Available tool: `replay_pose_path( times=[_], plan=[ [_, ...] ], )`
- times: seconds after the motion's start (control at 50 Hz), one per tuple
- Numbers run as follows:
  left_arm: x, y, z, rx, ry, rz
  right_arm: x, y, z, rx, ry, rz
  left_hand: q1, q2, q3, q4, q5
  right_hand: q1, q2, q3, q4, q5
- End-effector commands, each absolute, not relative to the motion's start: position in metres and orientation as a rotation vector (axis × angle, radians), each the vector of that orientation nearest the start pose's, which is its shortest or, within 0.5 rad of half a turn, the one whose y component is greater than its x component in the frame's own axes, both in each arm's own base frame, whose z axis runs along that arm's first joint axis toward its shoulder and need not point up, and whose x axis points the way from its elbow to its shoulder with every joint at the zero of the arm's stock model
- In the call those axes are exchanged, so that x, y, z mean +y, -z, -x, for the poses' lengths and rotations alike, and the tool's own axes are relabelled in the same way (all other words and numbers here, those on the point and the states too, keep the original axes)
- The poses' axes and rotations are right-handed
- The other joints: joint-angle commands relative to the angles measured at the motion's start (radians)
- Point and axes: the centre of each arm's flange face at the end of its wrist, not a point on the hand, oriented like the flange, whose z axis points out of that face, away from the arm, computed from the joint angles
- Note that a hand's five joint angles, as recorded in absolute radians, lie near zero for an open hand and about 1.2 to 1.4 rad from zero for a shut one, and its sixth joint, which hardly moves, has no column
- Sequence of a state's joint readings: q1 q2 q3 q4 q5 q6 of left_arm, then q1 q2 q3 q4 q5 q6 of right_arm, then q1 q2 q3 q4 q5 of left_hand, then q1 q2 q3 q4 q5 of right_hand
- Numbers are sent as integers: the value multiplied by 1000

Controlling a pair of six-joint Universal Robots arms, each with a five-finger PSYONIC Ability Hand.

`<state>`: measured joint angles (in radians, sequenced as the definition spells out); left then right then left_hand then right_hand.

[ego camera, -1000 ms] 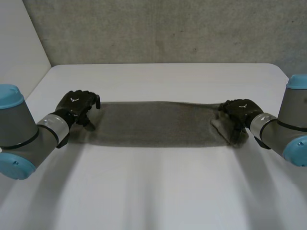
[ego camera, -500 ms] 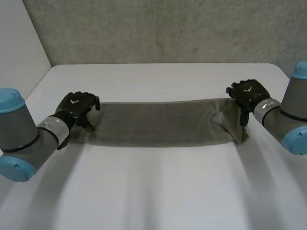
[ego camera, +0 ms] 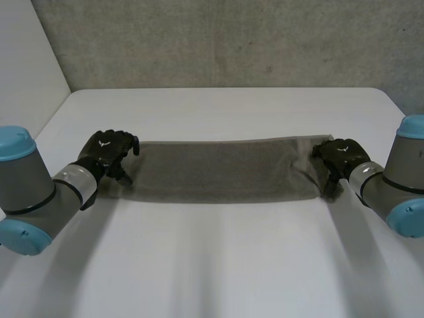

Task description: Fold the towel.

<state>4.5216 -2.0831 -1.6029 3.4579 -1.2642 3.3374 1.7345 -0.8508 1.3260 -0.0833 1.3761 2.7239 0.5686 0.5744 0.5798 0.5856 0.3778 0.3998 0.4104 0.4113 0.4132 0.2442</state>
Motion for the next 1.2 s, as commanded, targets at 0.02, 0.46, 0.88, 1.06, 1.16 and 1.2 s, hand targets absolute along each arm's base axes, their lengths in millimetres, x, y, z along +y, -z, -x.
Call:
replay_pose_path(
  times=[0.02, 0.46, 0.88, 1.06, 1.16, 1.2],
  plan=[
    [-331, -150, 225, 2521, 2092, -823, -380, -120, -206, 2444, 1759, 895, -23, -29, -35, -40, -7, 67, 56, 55, 53, 48],
    [-331, -141, 225, 2536, 2062, -835, -405, -142, -175, 2471, 1890, 906, -20, -26, -32, -37, -4, -21, -32, -33, -35, -40],
    [-336, -125, 224, 2521, 1992, -891, -374, -146, -193, 2385, 1642, 664, 3, -3, -8, -14, 19, -9, -20, -21, -23, -28],
    [-343, -112, 219, 2390, 1899, -1030, -379, -123, -197, 2403, 1611, 675, 38, 33, 27, 21, 55, -1, -11, -12, -14, -20],
    [-348, -111, 215, 2371, 1886, -1006, -383, -124, -196, 2394, 1654, 686, 106, 100, 94, 89, 122, 2, -8, -9, -11, -17],
    [-349, -111, 214, 2365, 1884, -997, -383, -125, -196, 2396, 1662, 690, 126, 120, 115, 109, 142, 2, -8, -9, -11, -17]
  ],
)
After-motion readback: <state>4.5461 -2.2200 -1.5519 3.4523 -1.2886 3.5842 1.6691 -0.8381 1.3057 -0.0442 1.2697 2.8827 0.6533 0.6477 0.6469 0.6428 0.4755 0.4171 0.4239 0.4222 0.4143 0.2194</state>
